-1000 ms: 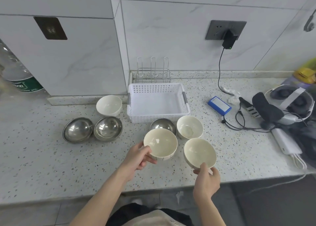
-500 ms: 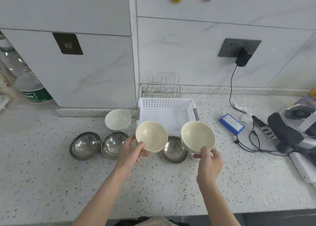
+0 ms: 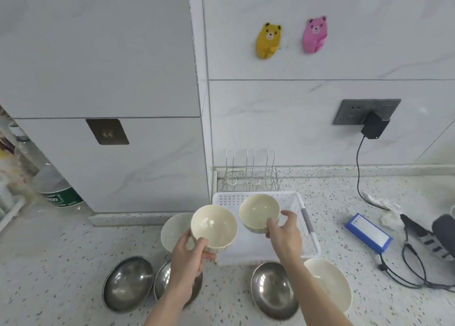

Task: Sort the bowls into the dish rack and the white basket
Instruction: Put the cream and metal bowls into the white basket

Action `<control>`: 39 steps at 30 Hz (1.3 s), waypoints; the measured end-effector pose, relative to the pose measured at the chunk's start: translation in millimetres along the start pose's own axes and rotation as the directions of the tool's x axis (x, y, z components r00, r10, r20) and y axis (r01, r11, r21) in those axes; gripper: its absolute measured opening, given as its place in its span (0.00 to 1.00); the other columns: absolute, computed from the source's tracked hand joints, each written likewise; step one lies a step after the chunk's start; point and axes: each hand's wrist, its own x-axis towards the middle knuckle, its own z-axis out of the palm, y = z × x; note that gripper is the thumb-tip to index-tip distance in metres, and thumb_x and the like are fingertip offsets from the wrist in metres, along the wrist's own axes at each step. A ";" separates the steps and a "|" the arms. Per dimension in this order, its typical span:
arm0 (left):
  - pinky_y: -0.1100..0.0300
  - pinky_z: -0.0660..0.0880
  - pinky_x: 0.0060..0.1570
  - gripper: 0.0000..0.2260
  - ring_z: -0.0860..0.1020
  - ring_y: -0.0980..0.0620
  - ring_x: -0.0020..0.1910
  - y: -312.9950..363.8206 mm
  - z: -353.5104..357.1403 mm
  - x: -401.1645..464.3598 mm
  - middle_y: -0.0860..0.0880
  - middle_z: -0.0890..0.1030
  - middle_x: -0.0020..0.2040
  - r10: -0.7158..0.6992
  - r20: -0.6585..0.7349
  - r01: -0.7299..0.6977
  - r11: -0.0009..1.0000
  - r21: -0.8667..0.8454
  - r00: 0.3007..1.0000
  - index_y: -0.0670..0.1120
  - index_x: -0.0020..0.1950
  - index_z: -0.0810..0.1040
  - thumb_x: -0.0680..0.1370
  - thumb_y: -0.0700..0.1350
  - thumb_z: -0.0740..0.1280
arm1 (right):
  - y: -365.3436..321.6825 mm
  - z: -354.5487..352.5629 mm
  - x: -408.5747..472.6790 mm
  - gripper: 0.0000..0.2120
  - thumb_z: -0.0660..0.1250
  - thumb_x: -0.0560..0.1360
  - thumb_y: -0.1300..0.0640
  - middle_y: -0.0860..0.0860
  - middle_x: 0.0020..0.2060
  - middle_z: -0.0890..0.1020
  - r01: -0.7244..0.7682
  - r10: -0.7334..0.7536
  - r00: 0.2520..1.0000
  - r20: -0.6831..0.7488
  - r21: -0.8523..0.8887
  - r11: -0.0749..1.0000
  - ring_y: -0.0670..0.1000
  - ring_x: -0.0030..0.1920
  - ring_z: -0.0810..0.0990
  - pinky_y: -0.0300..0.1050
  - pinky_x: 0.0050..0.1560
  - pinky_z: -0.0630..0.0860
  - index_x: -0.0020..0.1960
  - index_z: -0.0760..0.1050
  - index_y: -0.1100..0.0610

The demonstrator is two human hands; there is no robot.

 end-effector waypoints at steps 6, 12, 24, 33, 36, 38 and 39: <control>0.66 0.58 0.17 0.17 0.65 0.57 0.17 -5.8 -4.1 24.6 0.38 0.85 0.34 -0.029 -0.051 0.026 0.998 -0.065 0.998 0.52 0.65 0.74 0.77 0.41 0.67 | 6.5 29.9 24.4 0.18 0.61 0.76 0.52 0.53 0.33 0.84 -0.058 0.063 0.993 0.095 -0.059 0.997 0.48 0.37 0.81 0.46 0.36 0.72 0.64 0.63 0.52; 0.66 0.58 0.16 0.17 0.62 0.56 0.16 -8.8 -3.3 41.9 0.37 0.84 0.33 -0.066 -0.030 0.064 0.996 -0.064 0.997 0.50 0.66 0.74 0.78 0.40 0.65 | 12.8 46.1 36.3 0.15 0.60 0.76 0.54 0.50 0.31 0.84 -0.058 0.074 0.979 0.191 -0.088 0.994 0.49 0.40 0.82 0.47 0.39 0.75 0.61 0.62 0.48; 0.66 0.58 0.17 0.16 0.63 0.56 0.17 -5.4 -3.7 44.7 0.36 0.84 0.35 -0.069 0.001 0.069 0.993 -0.091 0.998 0.52 0.64 0.74 0.77 0.41 0.65 | 18.4 52.0 38.4 0.15 0.58 0.77 0.61 0.57 0.41 0.84 -0.174 0.181 0.931 0.316 -0.053 0.983 0.48 0.30 0.76 0.37 0.30 0.71 0.62 0.62 0.52; 0.67 0.58 0.18 0.14 0.64 0.56 0.18 -2.3 -9.3 35.2 0.37 0.85 0.35 -0.047 -0.021 0.045 0.995 -0.089 0.999 0.54 0.62 0.76 0.78 0.41 0.66 | 20.4 57.7 39.6 0.13 0.55 0.82 0.53 0.54 0.41 0.84 -0.031 0.104 0.934 0.341 -0.212 0.977 0.50 0.31 0.77 0.44 0.38 0.75 0.64 0.63 0.56; 0.67 0.58 0.19 0.15 0.64 0.57 0.18 0.9 -13.4 33.5 0.37 0.85 0.36 -0.039 -0.016 0.038 0.997 -0.071 0.999 0.53 0.64 0.74 0.78 0.42 0.66 | 17.7 57.7 36.5 0.15 0.55 0.82 0.49 0.53 0.42 0.84 -0.025 0.097 0.924 0.371 -0.195 0.981 0.50 0.28 0.78 0.44 0.38 0.74 0.65 0.64 0.56; 0.67 0.59 0.19 0.16 0.64 0.56 0.19 2.4 -14.8 33.7 0.37 0.85 0.36 -0.035 -0.008 0.034 0.998 -0.059 0.999 0.53 0.65 0.74 0.78 0.42 0.66 | 16.5 58.0 34.7 0.16 0.53 0.82 0.48 0.53 0.43 0.84 -0.027 0.103 0.911 0.398 -0.190 0.981 0.50 0.26 0.78 0.44 0.41 0.74 0.64 0.64 0.57; 0.67 0.60 0.19 0.17 0.65 0.56 0.19 3.2 -14.7 33.7 0.37 0.85 0.36 -0.031 -0.009 0.031 0.998 -0.049 0.999 0.53 0.65 0.73 0.78 0.42 0.66 | 16.3 57.7 34.5 0.16 0.52 0.82 0.49 0.53 0.44 0.83 -0.028 0.105 0.907 0.407 -0.190 0.981 0.50 0.26 0.78 0.46 0.44 0.75 0.63 0.64 0.58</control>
